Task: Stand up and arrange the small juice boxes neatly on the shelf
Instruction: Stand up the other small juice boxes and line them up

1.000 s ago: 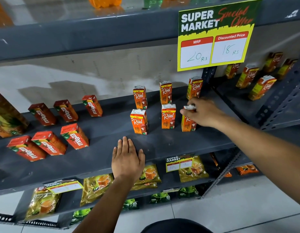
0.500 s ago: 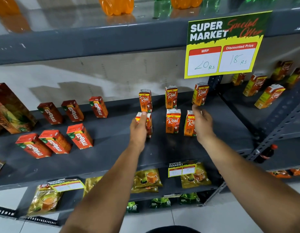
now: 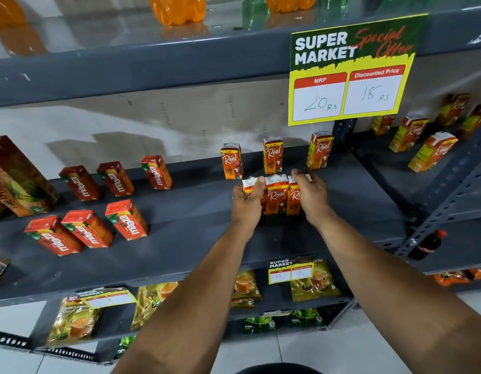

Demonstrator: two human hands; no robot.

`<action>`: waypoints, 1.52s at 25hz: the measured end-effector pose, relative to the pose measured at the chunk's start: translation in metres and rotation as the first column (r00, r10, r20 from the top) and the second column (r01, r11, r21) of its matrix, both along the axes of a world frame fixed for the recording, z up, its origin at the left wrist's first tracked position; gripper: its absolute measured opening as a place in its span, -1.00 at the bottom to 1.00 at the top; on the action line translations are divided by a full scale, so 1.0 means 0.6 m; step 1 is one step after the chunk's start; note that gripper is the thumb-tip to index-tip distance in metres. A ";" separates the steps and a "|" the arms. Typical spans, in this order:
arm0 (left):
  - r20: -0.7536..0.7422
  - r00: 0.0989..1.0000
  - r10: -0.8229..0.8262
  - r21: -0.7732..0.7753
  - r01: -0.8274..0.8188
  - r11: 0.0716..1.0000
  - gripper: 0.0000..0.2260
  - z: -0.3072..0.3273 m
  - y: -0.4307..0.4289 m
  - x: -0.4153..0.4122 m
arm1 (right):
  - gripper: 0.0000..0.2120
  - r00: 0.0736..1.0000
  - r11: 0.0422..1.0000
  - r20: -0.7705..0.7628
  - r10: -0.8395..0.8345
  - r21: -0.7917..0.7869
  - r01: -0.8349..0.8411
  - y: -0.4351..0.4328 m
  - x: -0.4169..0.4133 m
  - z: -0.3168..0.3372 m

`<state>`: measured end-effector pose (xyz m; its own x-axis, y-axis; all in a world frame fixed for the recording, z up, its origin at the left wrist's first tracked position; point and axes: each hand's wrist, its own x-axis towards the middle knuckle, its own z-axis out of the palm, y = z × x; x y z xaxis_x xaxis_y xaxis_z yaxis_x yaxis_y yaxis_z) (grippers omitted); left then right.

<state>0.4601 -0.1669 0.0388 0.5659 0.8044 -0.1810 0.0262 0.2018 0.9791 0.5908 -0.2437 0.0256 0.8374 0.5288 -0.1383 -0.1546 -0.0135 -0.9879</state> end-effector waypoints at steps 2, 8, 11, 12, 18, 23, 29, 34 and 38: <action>-0.040 0.999 -0.008 0.010 0.008 1.000 -0.68 0.002 0.004 -0.004 | -0.54 1.000 1.000 -0.009 -0.003 0.010 0.003 0.001 0.004 -0.004; -0.069 0.997 -0.037 0.008 0.037 0.999 -0.66 0.008 0.010 -0.013 | -0.72 1.000 0.994 -0.019 0.006 0.112 -0.004 -0.002 0.012 -0.006; -0.079 0.996 -0.050 0.025 0.053 0.998 -0.69 0.008 0.009 -0.011 | -0.84 1.000 0.990 -0.001 -0.005 0.142 0.006 -0.001 0.014 -0.002; -0.080 0.995 -0.052 0.029 0.055 0.998 -0.70 0.008 0.010 -0.011 | -0.94 1.000 0.988 -0.001 -0.020 0.154 0.020 0.000 0.012 0.003; -0.034 0.998 -0.051 0.041 0.052 0.998 -0.76 -0.002 0.011 -0.006 | -0.94 0.998 0.993 0.055 0.028 0.113 -0.034 0.007 0.015 0.011; -0.010 0.997 -0.076 0.032 0.077 0.997 -0.75 -0.010 0.007 -0.009 | -0.91 0.997 0.997 0.062 0.056 0.056 -0.059 0.002 -0.001 0.015; 0.011 0.994 -0.110 0.034 0.109 0.993 -0.76 -0.006 -0.025 -0.035 | -0.84 0.998 0.998 0.048 0.050 0.034 -0.052 -0.039 -0.025 0.006; -0.008 0.983 -0.185 0.079 0.185 0.979 -0.51 -0.020 -0.080 -0.068 | -0.84 0.990 0.992 0.139 0.002 0.128 -0.020 -0.086 -0.037 -0.019; -0.009 0.967 -0.254 0.064 0.254 0.965 -0.64 -0.021 -0.098 -0.084 | -0.80 0.989 0.990 0.148 -0.014 0.142 -0.008 -0.103 -0.044 -0.030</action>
